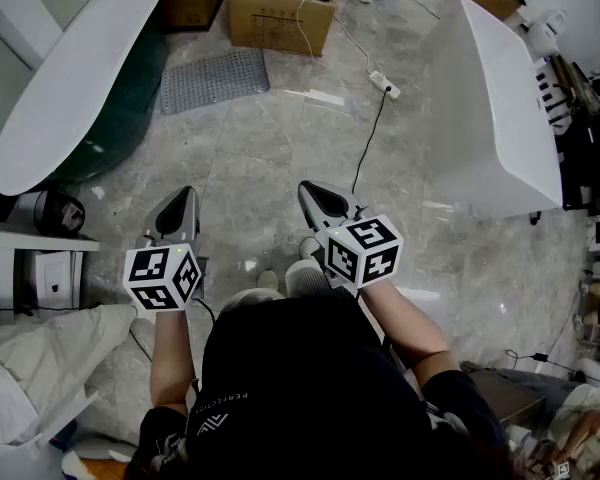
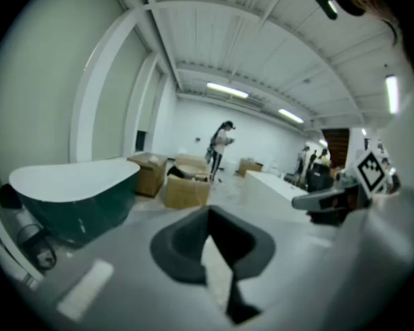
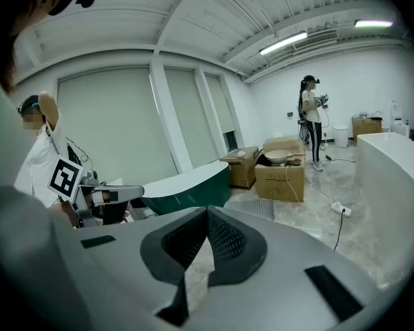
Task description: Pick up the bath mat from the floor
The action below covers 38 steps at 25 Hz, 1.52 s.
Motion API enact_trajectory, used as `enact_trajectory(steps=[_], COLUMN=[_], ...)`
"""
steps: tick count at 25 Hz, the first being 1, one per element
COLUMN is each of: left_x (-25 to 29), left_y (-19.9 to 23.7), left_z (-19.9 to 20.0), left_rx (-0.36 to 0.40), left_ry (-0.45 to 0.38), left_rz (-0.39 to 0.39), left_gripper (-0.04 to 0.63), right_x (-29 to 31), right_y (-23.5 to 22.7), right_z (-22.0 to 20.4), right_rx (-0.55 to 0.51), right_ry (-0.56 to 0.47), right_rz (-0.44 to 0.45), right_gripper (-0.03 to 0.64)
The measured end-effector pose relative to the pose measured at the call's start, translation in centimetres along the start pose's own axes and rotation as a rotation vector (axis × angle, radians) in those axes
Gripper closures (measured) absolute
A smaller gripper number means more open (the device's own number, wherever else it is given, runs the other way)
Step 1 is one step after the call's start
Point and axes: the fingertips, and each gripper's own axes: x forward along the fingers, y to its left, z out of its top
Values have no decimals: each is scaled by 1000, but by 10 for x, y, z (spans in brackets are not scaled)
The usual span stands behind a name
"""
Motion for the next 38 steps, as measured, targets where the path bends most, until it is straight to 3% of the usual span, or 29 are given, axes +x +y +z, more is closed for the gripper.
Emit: enact_trajectory(steps=[11, 19, 26, 31, 33, 38], left_x=[-2, 12, 56, 92, 106, 140], left_y=[2, 21, 42, 71, 85, 116], left_z=[-12, -8, 11, 33, 43, 62], left_rx=[12, 25, 14, -35, -66, -60], left_ry=[33, 17, 25, 22, 16, 11], left_rz=[-23, 7, 17, 37, 48, 76], left_gripper=[589, 589, 589, 589, 589, 589], right_x=[7, 23, 77, 132, 153, 202], right_y=[-6, -10, -26, -37, -43, -61], right_z=[-2, -6, 15, 45, 57, 73], right_rx=[37, 55, 55, -36, -23, -3], right_ry=[0, 18, 37, 63, 78, 117], right_rz=[-15, -10, 36, 92, 117, 142], right_gripper=[618, 618, 618, 617, 617, 618])
